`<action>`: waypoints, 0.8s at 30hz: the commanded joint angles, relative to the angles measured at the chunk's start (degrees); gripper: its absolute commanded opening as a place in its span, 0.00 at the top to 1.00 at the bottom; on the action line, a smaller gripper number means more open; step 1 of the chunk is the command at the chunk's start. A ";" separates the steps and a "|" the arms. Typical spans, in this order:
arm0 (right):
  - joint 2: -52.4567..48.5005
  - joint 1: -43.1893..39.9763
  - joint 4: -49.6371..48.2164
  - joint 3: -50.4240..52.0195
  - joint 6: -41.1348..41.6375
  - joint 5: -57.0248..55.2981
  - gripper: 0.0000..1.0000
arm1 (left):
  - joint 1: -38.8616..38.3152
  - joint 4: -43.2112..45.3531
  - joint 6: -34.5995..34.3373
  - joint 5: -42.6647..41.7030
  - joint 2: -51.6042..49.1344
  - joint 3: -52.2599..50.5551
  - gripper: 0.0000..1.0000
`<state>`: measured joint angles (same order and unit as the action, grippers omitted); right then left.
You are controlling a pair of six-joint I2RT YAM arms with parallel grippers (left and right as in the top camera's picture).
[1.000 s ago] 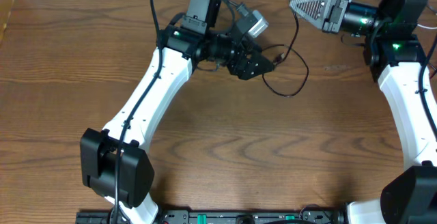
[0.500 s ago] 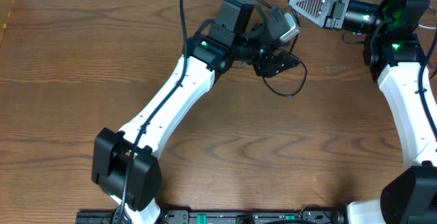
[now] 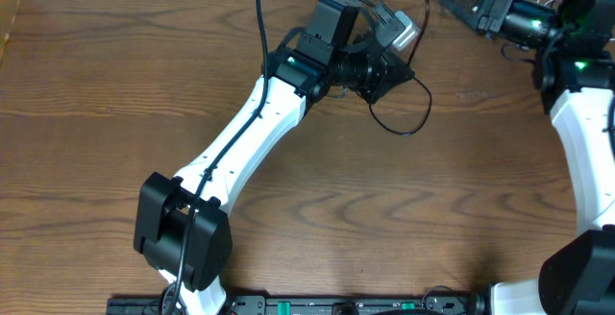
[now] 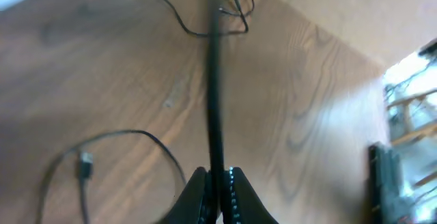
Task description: Untangle cables
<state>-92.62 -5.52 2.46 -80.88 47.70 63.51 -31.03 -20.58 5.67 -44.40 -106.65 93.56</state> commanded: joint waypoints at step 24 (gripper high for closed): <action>-10.29 9.73 31.54 0.46 -64.87 -13.05 0.21 | 6.91 18.62 -74.07 0.15 15.37 0.44 0.93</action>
<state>-100.55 2.48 34.06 -80.84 -4.64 41.43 -24.14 -3.27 -59.37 -44.23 -92.86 93.51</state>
